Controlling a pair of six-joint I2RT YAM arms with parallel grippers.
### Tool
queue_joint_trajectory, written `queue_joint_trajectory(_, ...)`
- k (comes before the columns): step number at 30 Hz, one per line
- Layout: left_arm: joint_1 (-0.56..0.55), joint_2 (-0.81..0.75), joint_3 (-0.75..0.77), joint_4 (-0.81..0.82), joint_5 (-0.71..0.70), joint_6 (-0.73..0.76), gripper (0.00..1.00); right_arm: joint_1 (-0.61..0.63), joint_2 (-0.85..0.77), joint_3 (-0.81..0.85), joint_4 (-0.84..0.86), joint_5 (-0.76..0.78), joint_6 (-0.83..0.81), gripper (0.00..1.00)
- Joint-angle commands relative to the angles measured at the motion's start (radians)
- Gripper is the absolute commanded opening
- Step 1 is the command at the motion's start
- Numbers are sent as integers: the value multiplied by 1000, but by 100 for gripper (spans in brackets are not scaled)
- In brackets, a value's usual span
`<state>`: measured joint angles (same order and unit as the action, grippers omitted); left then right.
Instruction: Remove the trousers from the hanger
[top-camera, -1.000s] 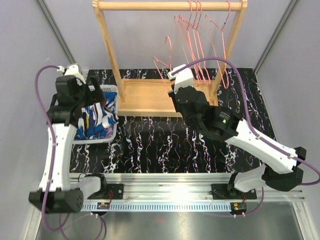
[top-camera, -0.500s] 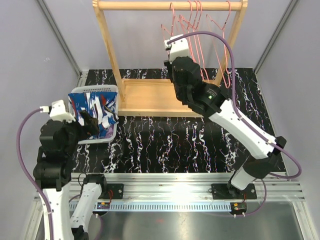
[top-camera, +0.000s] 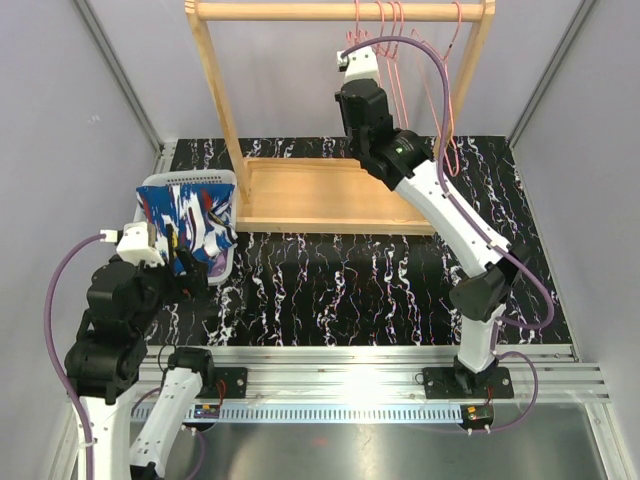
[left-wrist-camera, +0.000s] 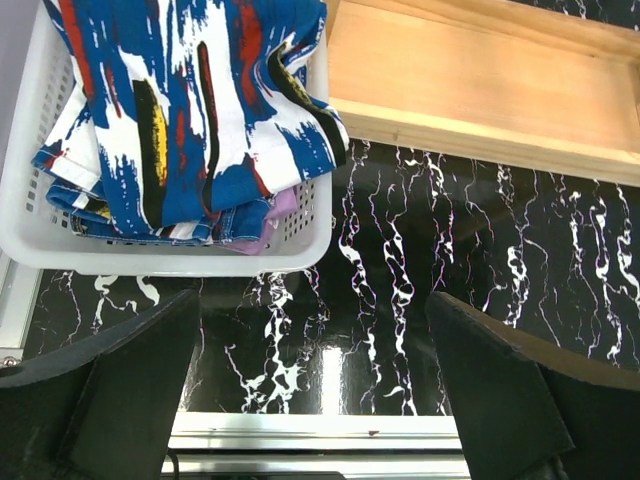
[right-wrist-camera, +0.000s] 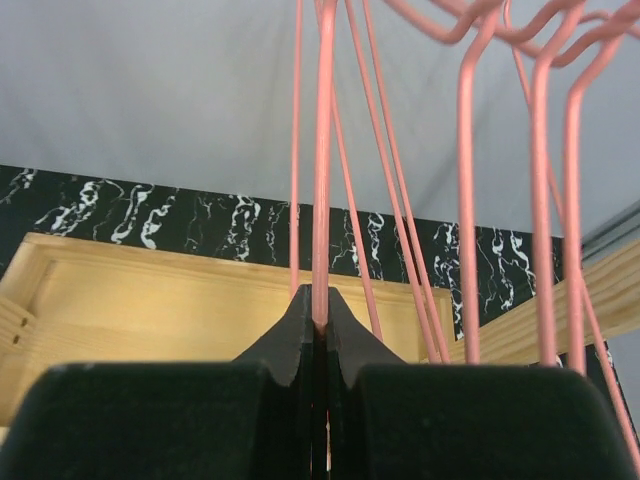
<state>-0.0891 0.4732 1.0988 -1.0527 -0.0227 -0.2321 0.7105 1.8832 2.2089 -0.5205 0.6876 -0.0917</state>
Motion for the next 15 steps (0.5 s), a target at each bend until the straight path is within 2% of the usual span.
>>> queue_joint_trajectory(1,-18,10,3,20,-17,30,99,-28,-15,-23,-18,-2,50,0)
queue_joint_trajectory(7,-32,4,4,13,-14,33,99,-135,-131,-197,-13,-56,176,0)
queue_joint_trajectory(15,-34,-2,29,-20,-71,27,99,-197,-226,-325,-6,-106,207,0)
